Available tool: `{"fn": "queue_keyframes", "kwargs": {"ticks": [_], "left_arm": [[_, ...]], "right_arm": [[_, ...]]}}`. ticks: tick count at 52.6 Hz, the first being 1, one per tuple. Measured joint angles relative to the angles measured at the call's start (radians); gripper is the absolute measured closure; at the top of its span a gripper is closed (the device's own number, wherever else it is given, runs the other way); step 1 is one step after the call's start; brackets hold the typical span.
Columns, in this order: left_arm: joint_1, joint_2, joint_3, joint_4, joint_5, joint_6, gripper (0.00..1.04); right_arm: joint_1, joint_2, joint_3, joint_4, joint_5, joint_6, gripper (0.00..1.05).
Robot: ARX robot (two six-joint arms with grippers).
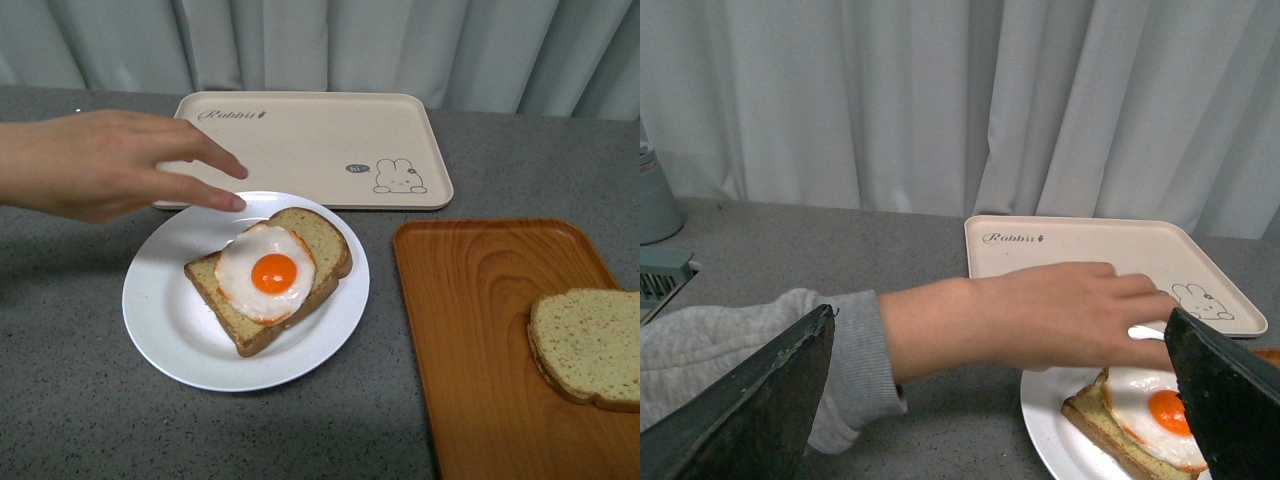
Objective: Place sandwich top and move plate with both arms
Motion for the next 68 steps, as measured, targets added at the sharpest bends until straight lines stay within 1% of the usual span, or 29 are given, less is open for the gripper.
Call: {"fn": "queue_keyframes", "kwargs": {"ticks": [68], "left_arm": [[0.0, 0.0, 0.0, 0.0, 0.0, 0.0, 0.06]], "right_arm": [[0.0, 0.0, 0.0, 0.0, 0.0, 0.0, 0.09]]}}
